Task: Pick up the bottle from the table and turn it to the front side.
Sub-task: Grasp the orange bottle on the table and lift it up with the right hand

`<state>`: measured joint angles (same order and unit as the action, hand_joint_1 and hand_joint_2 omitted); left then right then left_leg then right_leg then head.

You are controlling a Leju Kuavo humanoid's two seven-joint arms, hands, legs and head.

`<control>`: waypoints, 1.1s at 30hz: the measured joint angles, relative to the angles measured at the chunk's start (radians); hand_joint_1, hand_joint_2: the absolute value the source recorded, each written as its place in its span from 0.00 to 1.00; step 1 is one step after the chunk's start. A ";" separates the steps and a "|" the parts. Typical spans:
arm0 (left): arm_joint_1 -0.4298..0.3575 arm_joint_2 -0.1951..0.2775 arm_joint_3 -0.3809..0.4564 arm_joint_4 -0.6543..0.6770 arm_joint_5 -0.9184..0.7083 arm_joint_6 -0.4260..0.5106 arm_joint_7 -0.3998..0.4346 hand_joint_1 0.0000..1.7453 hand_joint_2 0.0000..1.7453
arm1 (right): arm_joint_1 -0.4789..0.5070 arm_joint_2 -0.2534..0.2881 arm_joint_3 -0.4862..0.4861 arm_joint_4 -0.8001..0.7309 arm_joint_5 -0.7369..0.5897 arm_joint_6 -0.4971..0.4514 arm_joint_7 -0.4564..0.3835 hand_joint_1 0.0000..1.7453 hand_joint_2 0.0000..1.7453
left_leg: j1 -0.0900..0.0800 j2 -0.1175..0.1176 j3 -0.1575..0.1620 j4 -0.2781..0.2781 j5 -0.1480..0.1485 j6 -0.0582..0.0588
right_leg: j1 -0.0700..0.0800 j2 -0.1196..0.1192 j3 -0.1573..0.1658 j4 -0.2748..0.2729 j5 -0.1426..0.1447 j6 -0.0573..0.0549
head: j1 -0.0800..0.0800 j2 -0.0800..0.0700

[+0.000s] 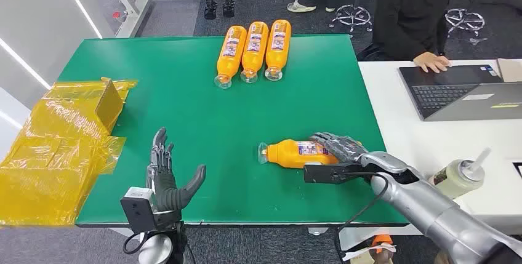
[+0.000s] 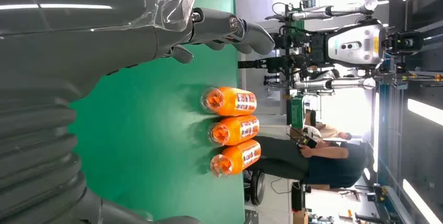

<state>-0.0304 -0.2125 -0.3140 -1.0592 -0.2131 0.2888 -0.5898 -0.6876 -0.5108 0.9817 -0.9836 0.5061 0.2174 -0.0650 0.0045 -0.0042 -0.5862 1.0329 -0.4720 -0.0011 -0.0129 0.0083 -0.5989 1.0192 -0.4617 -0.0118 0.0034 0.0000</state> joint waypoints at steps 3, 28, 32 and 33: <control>-0.003 0.000 0.000 0.001 0.000 -0.003 0.000 0.00 1.00 | 0.008 0.001 -0.005 0.002 0.012 -0.008 -0.004 1.00 1.00 | 0.000 0.000 0.001 0.000 0.000 0.000 | 0.000 0.000 0.001 0.000 0.000 0.000 | 0.000 0.000; 0.008 -0.001 0.036 0.003 -0.045 0.040 -0.021 0.00 1.00 | 0.258 -0.016 -0.253 -0.393 0.205 -0.180 -0.050 1.00 1.00 | 0.000 0.000 -0.004 0.001 0.000 0.000 | 0.000 -0.001 -0.003 0.000 0.001 0.001 | 0.000 0.000; 0.008 -0.003 0.046 0.003 -0.061 0.042 -0.017 0.00 1.00 | 0.249 -0.004 -0.273 -0.461 0.235 -0.172 -0.056 1.00 1.00 | 0.000 0.000 -0.004 0.001 0.000 0.000 | 0.000 0.000 -0.003 0.001 0.001 0.001 | 0.000 0.000; 0.008 -0.004 0.048 0.003 -0.068 0.045 -0.014 0.00 1.00 | 0.247 0.006 -0.274 -0.470 0.249 -0.174 -0.054 1.00 1.00 | 0.000 0.000 -0.004 0.001 0.000 0.000 | 0.000 -0.001 -0.003 0.001 0.001 0.001 | 0.000 0.000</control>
<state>-0.0226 -0.2169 -0.2662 -1.0563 -0.2808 0.3334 -0.6041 -0.4402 -0.5046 0.7077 -1.4539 0.7555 0.0439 -0.1193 0.0043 -0.0044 -0.5903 1.0337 -0.4716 -0.0006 -0.0128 0.0077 -0.6017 1.0198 -0.4608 -0.0104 0.0034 0.0000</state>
